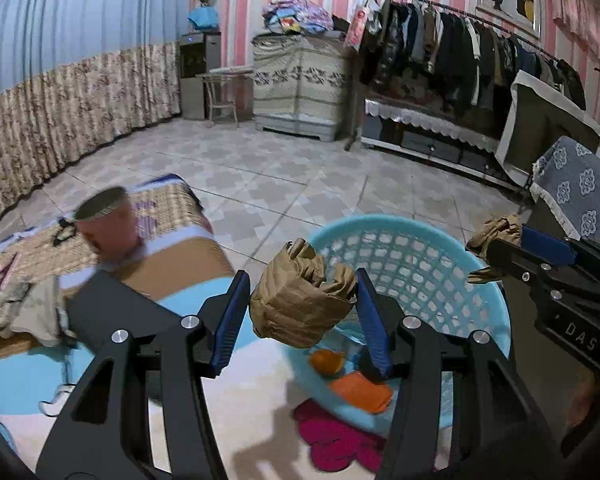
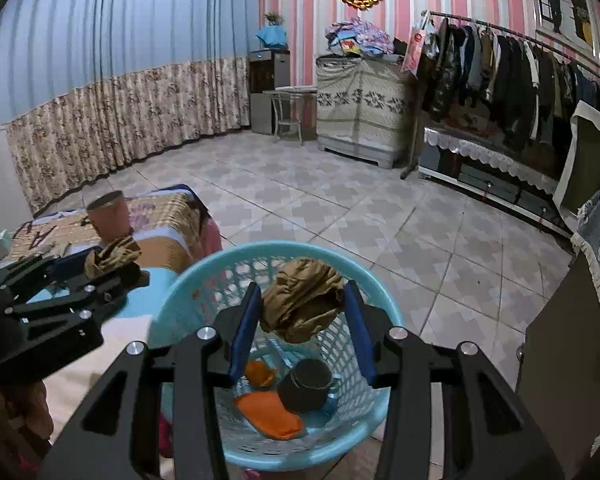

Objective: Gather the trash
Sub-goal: 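Carry both tan papers over the blue basket with both tools, then open the left tool then the right tool to drop the papers into the basket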

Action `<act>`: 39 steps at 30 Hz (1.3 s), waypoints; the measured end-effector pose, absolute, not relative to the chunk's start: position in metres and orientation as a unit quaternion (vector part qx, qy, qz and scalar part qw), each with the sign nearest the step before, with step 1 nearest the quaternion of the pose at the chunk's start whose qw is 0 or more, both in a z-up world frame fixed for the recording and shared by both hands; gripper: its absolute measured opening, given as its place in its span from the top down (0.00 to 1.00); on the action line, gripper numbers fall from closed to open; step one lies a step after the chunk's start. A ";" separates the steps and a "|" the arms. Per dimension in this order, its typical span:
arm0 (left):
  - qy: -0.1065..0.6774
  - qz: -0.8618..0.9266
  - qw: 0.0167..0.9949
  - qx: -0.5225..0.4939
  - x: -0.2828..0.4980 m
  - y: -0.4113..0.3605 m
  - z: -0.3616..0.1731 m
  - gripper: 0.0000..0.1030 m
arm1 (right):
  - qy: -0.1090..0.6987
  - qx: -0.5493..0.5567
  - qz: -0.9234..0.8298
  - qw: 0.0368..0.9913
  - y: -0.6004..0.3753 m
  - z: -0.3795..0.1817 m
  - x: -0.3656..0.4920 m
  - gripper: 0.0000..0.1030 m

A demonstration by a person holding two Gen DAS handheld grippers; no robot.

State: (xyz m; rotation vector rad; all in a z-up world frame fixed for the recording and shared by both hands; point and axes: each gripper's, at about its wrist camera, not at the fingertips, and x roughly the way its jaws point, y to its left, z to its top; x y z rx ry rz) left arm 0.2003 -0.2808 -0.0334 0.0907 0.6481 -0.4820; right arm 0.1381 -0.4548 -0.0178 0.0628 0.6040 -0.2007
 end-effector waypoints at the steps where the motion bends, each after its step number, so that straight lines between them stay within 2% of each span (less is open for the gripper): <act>1: 0.318 -0.237 0.917 0.045 0.202 -0.285 -0.036 0.50 | 0.299 0.033 -0.101 0.948 -0.457 -0.021 0.138 0.58; 9: 0.323 -0.250 0.911 0.053 0.206 -0.299 -0.049 0.48 | 0.308 0.051 -0.117 0.943 -0.474 -0.034 0.142 0.58; 11: 0.322 -0.254 0.911 0.052 0.207 -0.302 -0.049 0.45 | 0.309 0.056 -0.118 0.942 -0.475 -0.037 0.142 0.58; 13: 0.316 -0.254 0.912 0.056 0.205 -0.306 -0.048 0.35 | 0.310 0.058 -0.119 0.941 -0.474 -0.039 0.142 0.58; 18: 0.303 -0.241 0.919 0.075 0.203 -0.307 -0.045 0.29 | 0.313 0.050 -0.123 0.941 -0.471 -0.039 0.142 0.58; 22: 0.305 -0.215 0.926 0.065 0.209 -0.290 -0.041 0.19 | 0.315 0.054 -0.125 0.939 -0.469 -0.042 0.143 0.58; 31: 0.304 -0.168 0.936 0.057 0.217 -0.251 -0.032 0.13 | 0.323 0.066 -0.118 0.937 -0.456 -0.054 0.154 0.56; 36: 0.299 -0.152 0.940 0.054 0.221 -0.233 -0.025 0.12 | 0.320 0.066 -0.124 0.937 -0.449 -0.058 0.162 0.55; 37: 0.299 -0.151 0.941 0.051 0.222 -0.230 -0.023 0.12 | 0.320 0.066 -0.125 0.937 -0.448 -0.058 0.164 0.53; 39: 0.298 -0.150 0.942 0.043 0.223 -0.225 -0.020 0.11 | 0.322 0.064 -0.130 0.936 -0.446 -0.059 0.169 0.42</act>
